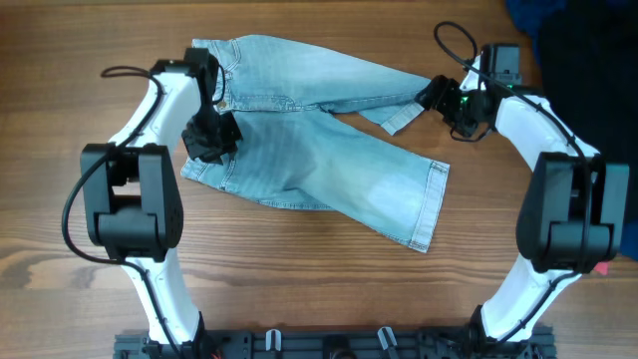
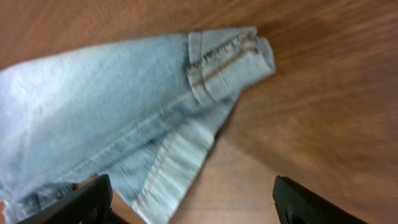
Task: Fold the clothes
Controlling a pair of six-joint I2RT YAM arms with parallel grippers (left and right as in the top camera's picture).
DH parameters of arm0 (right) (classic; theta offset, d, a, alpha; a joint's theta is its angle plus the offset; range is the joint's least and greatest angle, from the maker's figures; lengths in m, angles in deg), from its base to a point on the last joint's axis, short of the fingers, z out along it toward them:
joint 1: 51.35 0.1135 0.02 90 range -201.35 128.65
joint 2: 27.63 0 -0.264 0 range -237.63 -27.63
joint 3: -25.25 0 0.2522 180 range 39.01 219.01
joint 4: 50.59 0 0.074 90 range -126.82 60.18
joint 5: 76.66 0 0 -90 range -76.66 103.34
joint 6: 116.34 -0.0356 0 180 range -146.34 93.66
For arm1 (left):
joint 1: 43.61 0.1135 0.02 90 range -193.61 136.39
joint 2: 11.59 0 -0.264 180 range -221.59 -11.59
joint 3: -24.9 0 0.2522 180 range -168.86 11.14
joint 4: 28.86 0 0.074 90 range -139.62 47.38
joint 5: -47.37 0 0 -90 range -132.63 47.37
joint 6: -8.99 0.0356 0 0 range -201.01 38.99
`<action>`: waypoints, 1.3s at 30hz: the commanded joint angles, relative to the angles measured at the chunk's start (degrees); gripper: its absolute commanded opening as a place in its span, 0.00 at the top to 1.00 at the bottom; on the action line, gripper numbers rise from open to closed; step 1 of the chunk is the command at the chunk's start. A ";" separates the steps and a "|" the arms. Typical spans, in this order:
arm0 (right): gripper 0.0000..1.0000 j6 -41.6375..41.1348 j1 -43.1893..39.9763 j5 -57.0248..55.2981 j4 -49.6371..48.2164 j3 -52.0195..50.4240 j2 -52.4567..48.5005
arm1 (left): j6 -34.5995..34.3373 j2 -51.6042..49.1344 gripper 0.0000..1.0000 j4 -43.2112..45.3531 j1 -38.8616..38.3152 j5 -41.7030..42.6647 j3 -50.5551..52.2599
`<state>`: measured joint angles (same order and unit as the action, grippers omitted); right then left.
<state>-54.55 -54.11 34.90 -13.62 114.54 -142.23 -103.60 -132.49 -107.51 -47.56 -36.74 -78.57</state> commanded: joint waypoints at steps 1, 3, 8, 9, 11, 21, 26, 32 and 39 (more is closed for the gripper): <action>0.16 -3.93 0.63 2.86 -3.65 -0.13 -1.27 | -1.88 0.04 0.78 2.91 -0.31 0.31 8.33; 0.17 -5.35 1.07 2.89 -6.91 -0.11 -1.27 | -2.36 0.04 0.78 3.02 -0.31 0.31 12.79; 0.23 -8.48 1.49 -2.03 -9.53 -0.13 -1.44 | -3.34 0.04 0.78 3.82 -0.28 0.31 18.58; 0.25 -9.03 1.49 -3.17 -9.97 -0.11 -1.46 | -3.37 0.04 0.78 3.89 -0.28 0.31 18.58; 0.29 -10.05 1.49 -4.22 -11.45 -0.13 -2.03 | -3.37 0.04 0.78 4.35 -0.31 0.31 18.58; 0.48 -14.93 1.97 -4.74 -16.70 -0.13 -7.82 | -3.34 0.04 0.76 4.50 -0.31 0.31 18.58; 0.96 -15.26 1.68 -2.27 -28.59 4.72 -4.48 | -3.34 0.04 0.76 4.48 -0.31 0.31 18.58; 0.73 11.08 3.76 -8.83 -9.53 24.24 0.44 | -3.32 0.04 0.76 4.55 -0.31 0.28 18.58; 0.42 16.85 4.02 -26.53 22.62 23.41 -0.31 | -3.32 0.04 0.76 4.92 -0.28 0.31 18.58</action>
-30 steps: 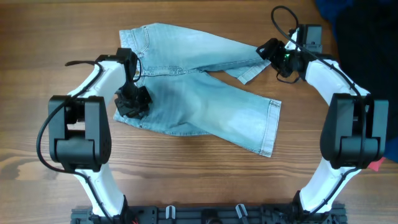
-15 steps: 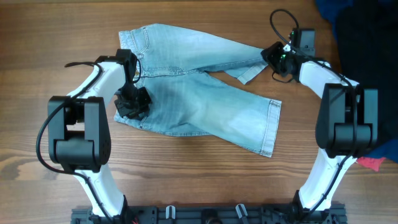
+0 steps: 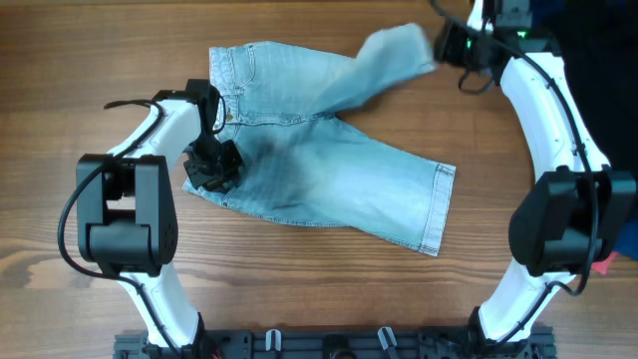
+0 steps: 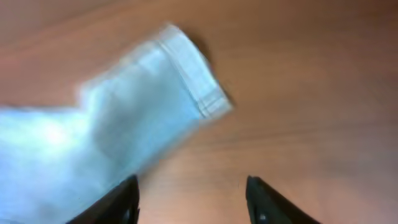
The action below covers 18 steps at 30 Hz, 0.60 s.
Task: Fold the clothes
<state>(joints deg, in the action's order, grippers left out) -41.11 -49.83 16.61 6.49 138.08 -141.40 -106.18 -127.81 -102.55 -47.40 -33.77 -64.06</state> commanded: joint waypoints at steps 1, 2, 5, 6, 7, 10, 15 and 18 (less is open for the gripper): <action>0.42 3.43 -0.28 -7.91 3.19 -0.13 -1.14 | -0.74 -4.63 0.76 -0.07 -0.46 -2.67 4.07; 0.42 3.45 -0.31 -6.34 3.26 -0.13 -1.14 | -0.74 -4.63 0.76 -0.09 -0.44 -2.67 4.07; 0.37 2.69 -0.28 -3.65 1.95 -0.22 -1.22 | -0.74 -4.63 0.76 -0.07 -0.46 -2.67 4.07; 0.31 2.86 -0.28 -2.71 0.22 -0.48 -1.57 | -0.74 -4.63 0.76 -0.07 -0.46 -2.67 4.07; 0.29 2.99 -0.28 -1.68 -1.29 -0.76 -2.01 | -0.74 -4.63 0.76 -0.07 -0.46 -2.67 4.07; 0.30 0.83 -0.17 0.57 -8.39 -1.38 -7.10 | -0.76 -4.63 0.76 -0.04 -0.46 -2.67 4.07; 0.26 -1.92 0.37 1.70 -21.68 -1.38 -16.17 | -0.76 -4.63 0.76 -0.07 -0.46 -2.67 4.07; 0.25 -1.92 0.74 1.73 -26.53 -1.38 -20.63 | -0.76 -4.63 0.76 -0.04 -0.46 -2.67 4.07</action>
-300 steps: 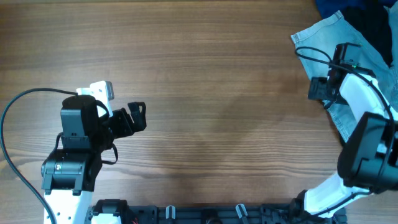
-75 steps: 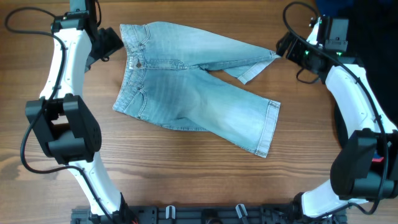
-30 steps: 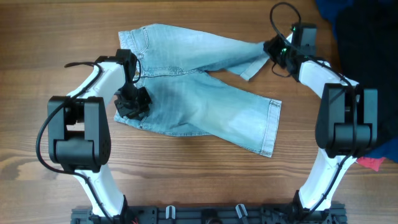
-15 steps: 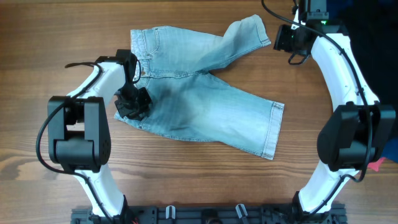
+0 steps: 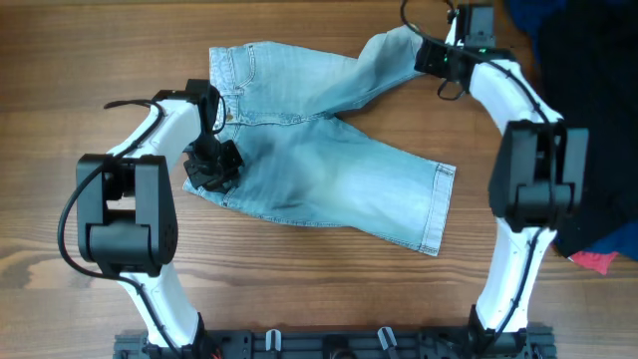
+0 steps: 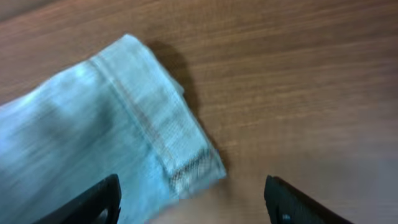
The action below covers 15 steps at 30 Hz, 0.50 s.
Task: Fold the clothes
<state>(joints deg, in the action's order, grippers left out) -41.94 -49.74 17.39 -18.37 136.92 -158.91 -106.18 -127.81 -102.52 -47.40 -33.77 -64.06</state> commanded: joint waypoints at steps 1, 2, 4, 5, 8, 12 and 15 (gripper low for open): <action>0.25 -1.03 0.81 0.92 -3.15 -0.22 -4.76 | -0.76 -4.63 0.76 -0.09 -0.46 -2.67 4.07; 0.30 -0.92 0.96 0.92 -3.69 -0.22 -6.14 | -0.76 -4.63 0.76 -0.09 -0.46 -2.67 4.07; 0.50 -0.90 1.05 0.07 -3.19 -0.22 -6.73 | -0.76 -4.63 0.76 -0.07 -0.46 -2.67 4.07; 0.76 -0.94 1.05 -2.34 -1.86 -0.22 -6.73 | -0.76 -4.63 0.76 -0.09 -0.46 -2.67 4.07; 0.92 -1.01 1.01 -11.91 4.17 -0.22 -6.73 | -0.76 -4.63 0.76 -0.11 -0.46 -2.67 4.07; 0.96 -1.70 0.55 -23.96 14.38 -0.20 -6.69 | -0.76 -4.63 0.76 -0.11 -0.46 -2.67 4.07; 0.96 -9.86 -1.05 -31.56 26.12 -0.20 -4.37 | -0.74 -4.63 0.76 -0.11 -0.46 -2.67 4.07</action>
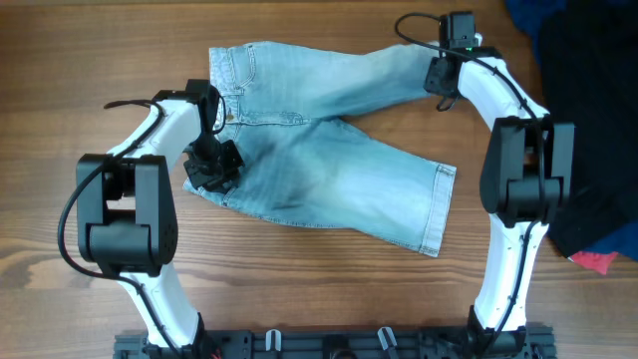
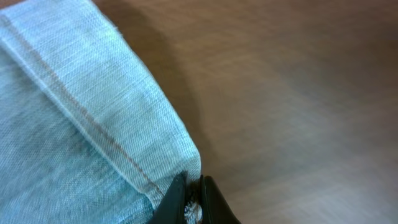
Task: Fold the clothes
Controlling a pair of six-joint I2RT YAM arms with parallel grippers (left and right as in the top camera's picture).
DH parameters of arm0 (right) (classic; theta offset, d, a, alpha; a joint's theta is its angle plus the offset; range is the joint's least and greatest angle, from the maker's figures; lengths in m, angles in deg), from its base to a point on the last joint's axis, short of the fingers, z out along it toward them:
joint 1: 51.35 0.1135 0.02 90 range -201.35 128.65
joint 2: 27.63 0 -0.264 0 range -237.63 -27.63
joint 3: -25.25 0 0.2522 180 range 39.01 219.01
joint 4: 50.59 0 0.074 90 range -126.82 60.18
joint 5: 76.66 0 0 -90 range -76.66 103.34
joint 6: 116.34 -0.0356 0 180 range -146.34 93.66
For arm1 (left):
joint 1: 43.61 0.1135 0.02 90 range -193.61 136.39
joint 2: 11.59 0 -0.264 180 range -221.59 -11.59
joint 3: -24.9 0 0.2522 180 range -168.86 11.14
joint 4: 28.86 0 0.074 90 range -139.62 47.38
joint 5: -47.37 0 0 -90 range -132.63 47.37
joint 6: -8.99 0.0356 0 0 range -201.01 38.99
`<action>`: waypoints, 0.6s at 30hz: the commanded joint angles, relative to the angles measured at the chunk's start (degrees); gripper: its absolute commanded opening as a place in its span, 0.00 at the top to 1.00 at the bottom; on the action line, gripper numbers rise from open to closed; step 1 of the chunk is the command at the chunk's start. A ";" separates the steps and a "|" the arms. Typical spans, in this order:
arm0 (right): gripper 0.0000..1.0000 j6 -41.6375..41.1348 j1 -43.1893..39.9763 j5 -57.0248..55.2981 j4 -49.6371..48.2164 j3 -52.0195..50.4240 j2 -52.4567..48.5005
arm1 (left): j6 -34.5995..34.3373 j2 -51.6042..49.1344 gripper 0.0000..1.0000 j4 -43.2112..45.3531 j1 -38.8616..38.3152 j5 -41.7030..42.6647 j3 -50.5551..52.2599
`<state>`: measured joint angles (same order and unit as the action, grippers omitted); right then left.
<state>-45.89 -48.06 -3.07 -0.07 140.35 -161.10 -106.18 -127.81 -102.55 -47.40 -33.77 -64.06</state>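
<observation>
Light blue denim shorts (image 1: 319,150) lie spread on the wooden table, waistband at the far left. One leg reaches the near right and the other runs toward the far right. My right gripper (image 1: 439,76) is at that far leg's end. In the right wrist view the right gripper (image 2: 191,200) is shut on the corner of the stitched hem (image 2: 99,134). My left gripper (image 1: 211,165) rests on the shorts' left edge below the waistband and appears shut on the denim there.
A dark blue pile of cloth (image 1: 583,90) fills the far right of the table, and a red item (image 1: 603,262) lies at the right edge. The arms' mounting rail (image 1: 329,344) runs along the near edge.
My right gripper was open just beyond the far leg's hem. Now it is shut on the hem's corner, slightly nearer in the overhead view. The left arm has not moved.
First the far leg lay bent with its hem near the table's middle right, and my right gripper was open beside it. Then the leg was stretched toward the far right with the gripper open above. My left gripper had shifted slightly nearer. Now the right holds the hem.
</observation>
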 commanded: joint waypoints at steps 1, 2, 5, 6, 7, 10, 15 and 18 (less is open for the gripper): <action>0.96 -6.84 -3.15 -11.02 10.60 -3.63 -1.16 | -0.76 -4.63 0.76 -0.09 -0.46 -2.64 4.07; 0.96 -8.52 -3.63 -9.99 15.23 -3.63 0.90 | -0.76 -4.63 0.76 -0.28 -0.46 -2.67 4.07; 0.90 -8.44 -3.76 -9.07 20.72 -3.63 4.87 | -0.76 -4.63 0.76 -0.42 -0.46 -2.67 4.07; 0.58 -7.41 -3.76 -8.87 21.49 -3.63 6.60 | -0.76 -4.63 0.77 -0.48 -0.46 -2.56 4.04; 0.27 -6.62 -3.76 -8.28 21.84 -3.63 8.31 | -0.72 -4.48 0.79 -0.42 -0.46 -1.97 4.02; 0.23 -3.72 -3.76 -2.23 22.08 -3.63 16.15 | -0.74 -3.98 0.81 -0.50 -0.46 -1.29 3.87; 0.41 6.21 -3.76 15.37 10.67 -3.65 20.28 | -3.82 -3.98 0.96 -8.76 -0.44 0.02 4.00; 0.42 6.73 -3.67 19.89 12.33 -3.65 17.40 | -8.28 -3.93 0.96 -7.56 -0.44 1.20 4.00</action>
<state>-42.02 -51.93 9.13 10.73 136.92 -140.38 -109.15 -129.01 -111.94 -47.60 -31.32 -61.85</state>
